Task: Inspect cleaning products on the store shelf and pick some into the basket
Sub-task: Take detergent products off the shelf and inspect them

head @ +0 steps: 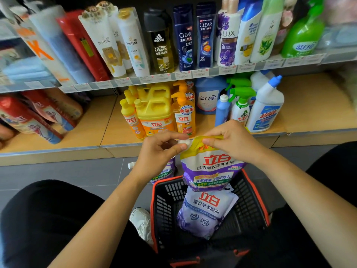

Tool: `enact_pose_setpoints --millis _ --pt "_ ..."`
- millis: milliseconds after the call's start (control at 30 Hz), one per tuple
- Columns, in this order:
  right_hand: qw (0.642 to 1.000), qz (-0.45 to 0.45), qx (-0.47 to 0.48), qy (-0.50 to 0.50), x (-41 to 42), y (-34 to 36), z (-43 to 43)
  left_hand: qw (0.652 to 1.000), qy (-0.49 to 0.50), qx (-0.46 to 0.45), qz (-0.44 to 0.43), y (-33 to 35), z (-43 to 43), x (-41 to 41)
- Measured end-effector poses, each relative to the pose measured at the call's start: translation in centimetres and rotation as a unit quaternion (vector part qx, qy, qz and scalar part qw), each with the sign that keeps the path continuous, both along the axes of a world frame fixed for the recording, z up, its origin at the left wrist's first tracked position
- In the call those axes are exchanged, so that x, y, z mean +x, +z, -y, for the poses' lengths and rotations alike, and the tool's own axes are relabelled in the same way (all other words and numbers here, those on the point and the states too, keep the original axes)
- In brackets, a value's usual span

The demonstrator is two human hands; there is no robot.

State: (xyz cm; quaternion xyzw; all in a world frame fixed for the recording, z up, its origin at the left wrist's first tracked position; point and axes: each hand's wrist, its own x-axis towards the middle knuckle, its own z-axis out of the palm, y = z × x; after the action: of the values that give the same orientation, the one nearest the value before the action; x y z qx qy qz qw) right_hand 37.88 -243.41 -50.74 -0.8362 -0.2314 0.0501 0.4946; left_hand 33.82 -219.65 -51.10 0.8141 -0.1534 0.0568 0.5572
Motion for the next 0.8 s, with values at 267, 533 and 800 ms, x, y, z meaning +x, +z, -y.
enact_pose_setpoints --millis 267,533,800 --pt "0.997 0.039 0.065 -0.012 -0.2 1.3 0.8 0.981 -0.006 -0.068 -0.183 -3.6 -0.8 1.0" --pt "0.983 0.076 0.163 -0.046 -0.3 2.9 1.4 0.886 0.011 -0.160 -0.434 -9.6 -0.4 1.7" --pt "0.958 0.072 0.157 -0.230 2.2 0.5 4.4 0.871 0.134 -0.256 -0.398 -10.2 -0.6 2.5"
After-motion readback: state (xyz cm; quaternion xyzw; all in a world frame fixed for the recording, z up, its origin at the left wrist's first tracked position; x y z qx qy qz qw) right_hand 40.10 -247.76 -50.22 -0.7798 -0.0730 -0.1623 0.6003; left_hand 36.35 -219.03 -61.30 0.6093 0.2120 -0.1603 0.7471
